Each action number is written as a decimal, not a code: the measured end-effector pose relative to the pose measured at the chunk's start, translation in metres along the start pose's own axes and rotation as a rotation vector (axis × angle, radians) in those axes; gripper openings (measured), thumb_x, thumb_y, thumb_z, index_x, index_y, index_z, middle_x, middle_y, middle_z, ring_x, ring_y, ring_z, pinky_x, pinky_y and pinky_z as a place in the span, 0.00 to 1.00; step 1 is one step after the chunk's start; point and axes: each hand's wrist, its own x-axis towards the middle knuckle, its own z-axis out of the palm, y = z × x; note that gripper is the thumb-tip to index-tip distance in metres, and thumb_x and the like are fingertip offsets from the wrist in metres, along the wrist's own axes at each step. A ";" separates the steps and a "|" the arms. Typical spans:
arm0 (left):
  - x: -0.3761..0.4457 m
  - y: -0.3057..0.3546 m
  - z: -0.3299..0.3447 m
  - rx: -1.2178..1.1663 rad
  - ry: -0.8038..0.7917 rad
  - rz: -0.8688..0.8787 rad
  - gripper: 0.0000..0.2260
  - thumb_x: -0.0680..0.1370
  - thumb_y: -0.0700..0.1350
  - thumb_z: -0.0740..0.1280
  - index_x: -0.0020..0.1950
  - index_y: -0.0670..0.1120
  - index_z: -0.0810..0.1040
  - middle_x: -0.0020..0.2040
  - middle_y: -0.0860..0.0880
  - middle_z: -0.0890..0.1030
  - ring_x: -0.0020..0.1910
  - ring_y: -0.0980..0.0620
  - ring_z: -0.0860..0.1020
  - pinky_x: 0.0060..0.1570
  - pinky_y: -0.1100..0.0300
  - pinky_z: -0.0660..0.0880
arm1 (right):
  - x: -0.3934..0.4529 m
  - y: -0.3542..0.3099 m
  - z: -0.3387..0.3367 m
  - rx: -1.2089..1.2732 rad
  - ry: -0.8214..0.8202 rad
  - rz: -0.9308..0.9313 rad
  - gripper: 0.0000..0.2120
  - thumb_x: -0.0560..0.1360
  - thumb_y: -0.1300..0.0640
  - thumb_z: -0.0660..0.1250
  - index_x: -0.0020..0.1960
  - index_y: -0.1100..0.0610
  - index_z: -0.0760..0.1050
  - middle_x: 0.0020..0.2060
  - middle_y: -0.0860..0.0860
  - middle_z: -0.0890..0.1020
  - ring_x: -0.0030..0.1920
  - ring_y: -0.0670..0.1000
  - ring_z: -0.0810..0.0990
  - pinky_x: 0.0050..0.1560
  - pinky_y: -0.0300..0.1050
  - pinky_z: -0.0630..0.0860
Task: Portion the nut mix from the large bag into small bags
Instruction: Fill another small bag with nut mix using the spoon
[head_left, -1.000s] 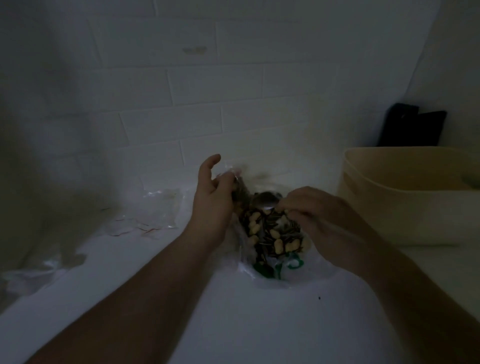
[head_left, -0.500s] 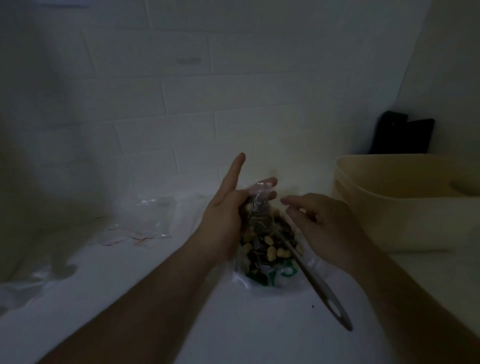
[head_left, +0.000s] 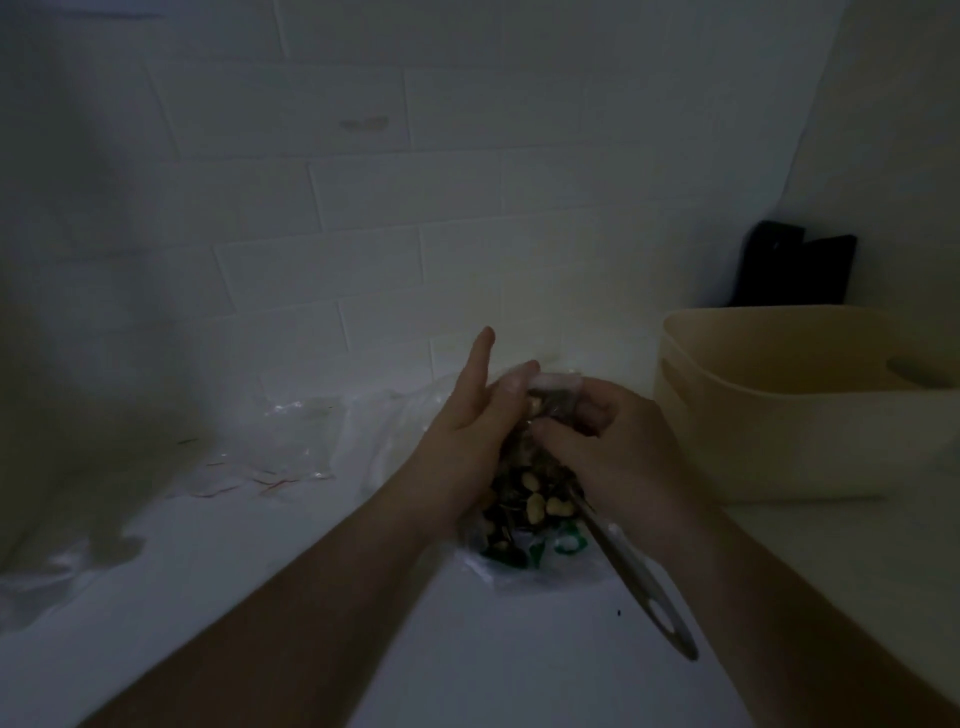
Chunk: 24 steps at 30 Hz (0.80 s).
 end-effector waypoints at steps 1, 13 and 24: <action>0.000 -0.001 -0.002 0.036 -0.008 -0.015 0.30 0.79 0.66 0.67 0.80 0.63 0.65 0.68 0.59 0.81 0.67 0.57 0.79 0.72 0.50 0.73 | 0.001 0.000 -0.002 0.044 0.012 0.027 0.11 0.76 0.55 0.74 0.57 0.44 0.84 0.47 0.40 0.88 0.49 0.41 0.87 0.55 0.49 0.84; 0.005 -0.009 -0.007 0.077 -0.095 0.098 0.17 0.79 0.34 0.72 0.68 0.39 0.79 0.61 0.40 0.85 0.62 0.40 0.83 0.62 0.51 0.80 | 0.009 0.013 -0.010 0.221 -0.076 0.048 0.12 0.74 0.50 0.75 0.57 0.49 0.86 0.52 0.52 0.88 0.54 0.55 0.87 0.61 0.63 0.81; 0.003 -0.007 -0.002 0.044 0.049 -0.026 0.06 0.80 0.42 0.73 0.55 0.42 0.86 0.49 0.43 0.88 0.50 0.43 0.87 0.55 0.48 0.84 | 0.011 0.013 -0.008 0.084 0.141 0.045 0.02 0.77 0.54 0.74 0.47 0.47 0.84 0.43 0.45 0.88 0.45 0.46 0.87 0.50 0.53 0.85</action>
